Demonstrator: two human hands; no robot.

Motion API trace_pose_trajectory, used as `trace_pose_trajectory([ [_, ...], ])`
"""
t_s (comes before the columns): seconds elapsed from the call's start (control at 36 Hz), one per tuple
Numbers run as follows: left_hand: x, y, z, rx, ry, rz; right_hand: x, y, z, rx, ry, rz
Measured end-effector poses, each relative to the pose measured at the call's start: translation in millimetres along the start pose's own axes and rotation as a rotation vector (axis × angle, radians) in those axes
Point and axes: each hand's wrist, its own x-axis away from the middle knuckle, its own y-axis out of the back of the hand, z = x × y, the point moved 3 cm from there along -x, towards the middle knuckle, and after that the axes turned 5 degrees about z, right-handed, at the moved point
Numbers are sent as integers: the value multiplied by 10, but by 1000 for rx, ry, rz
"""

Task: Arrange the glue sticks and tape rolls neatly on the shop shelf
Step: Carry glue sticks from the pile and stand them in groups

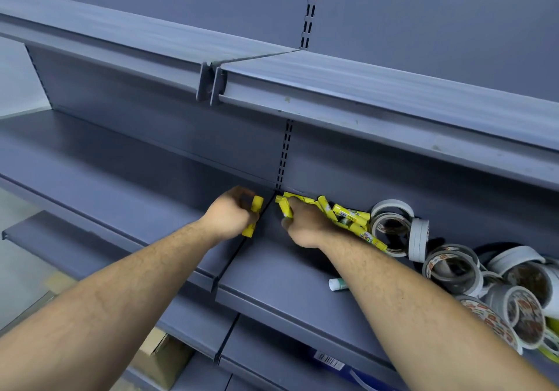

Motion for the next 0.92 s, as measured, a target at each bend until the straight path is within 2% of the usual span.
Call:
trace_pose_trajectory([
  [0.08, -7, 15, 6, 28, 4, -42, 63, 67, -39, -134, -27, 5],
  [0.22, 5, -55, 9, 103, -13, -41, 215, 239, -80, -264, -75, -211],
  [0.36, 25, -252, -101, 109, -77, 52, 362, 257, -125, -551, -130, -203],
  [0.44, 30, -446, -194, 135, -109, 141, 490, 226, -204, -811, -154, -216],
  [0.58, 73, -810, -342, 151, -138, 263, 813, 230, -427, -1097, -207, -322],
  [0.72, 184, -1233, -546, 103, -169, 341, 1298, 366, -781, -1128, -259, -367],
  [0.92, 601, -2120, -1023, 84, -242, 481, 2218, 617, -1355, -999, -344, -610],
])
